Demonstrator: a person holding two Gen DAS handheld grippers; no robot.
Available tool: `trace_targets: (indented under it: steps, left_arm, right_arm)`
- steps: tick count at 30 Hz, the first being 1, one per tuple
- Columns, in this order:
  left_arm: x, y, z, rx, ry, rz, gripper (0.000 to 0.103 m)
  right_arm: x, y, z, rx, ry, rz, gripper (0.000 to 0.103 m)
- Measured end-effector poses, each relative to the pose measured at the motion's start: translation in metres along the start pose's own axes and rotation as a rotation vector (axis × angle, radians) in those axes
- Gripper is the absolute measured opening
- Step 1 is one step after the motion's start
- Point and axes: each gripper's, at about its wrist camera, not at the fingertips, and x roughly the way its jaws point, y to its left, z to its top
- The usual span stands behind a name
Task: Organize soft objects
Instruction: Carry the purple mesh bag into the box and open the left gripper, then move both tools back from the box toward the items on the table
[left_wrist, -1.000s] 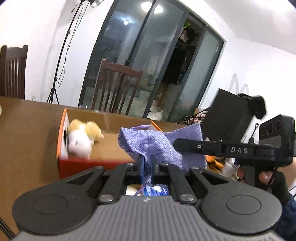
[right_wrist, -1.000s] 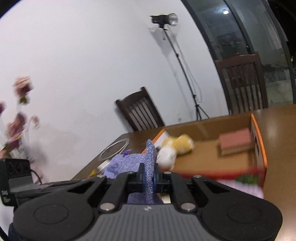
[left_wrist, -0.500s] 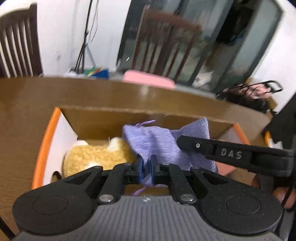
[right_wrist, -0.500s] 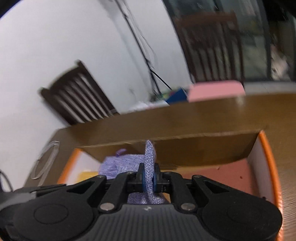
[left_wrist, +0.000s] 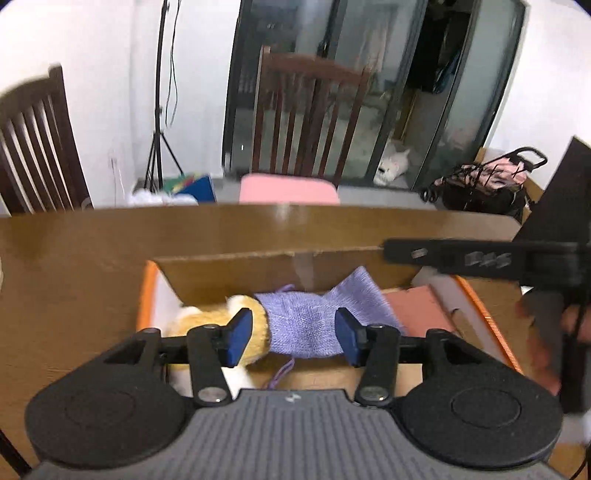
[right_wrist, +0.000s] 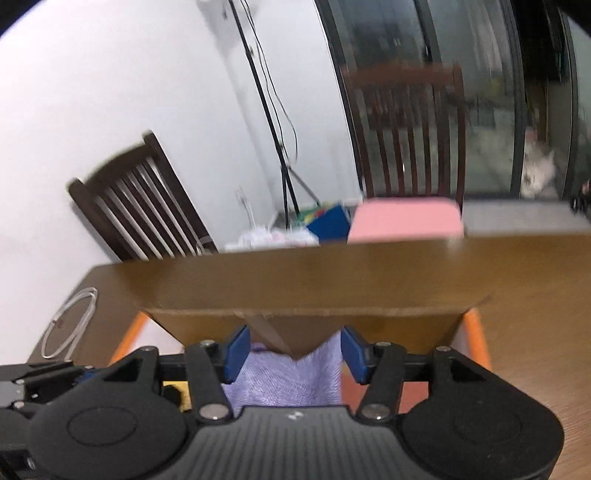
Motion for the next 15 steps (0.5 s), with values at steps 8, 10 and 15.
trace_targets:
  steps: [8,10,15]
  left_arm:
    - [-0.121,0.001,-0.040,0.054,-0.154,0.053,0.063]
    - [-0.144,-0.002,-0.057,0.068,-0.198,0.069,0.068]
    - [-0.199,-0.017,-0.120,0.100,-0.289,0.073,0.081]
  right_arm:
    - [-0.138,0.001,-0.022,-0.087,-0.139,0.017,0.065]
    - [-0.168,0.002,-0.038,-0.098,-0.168,0.032,0.067]
    - [-0.225,0.009,-0.104,-0.128,-0.237,0.091,0.074]
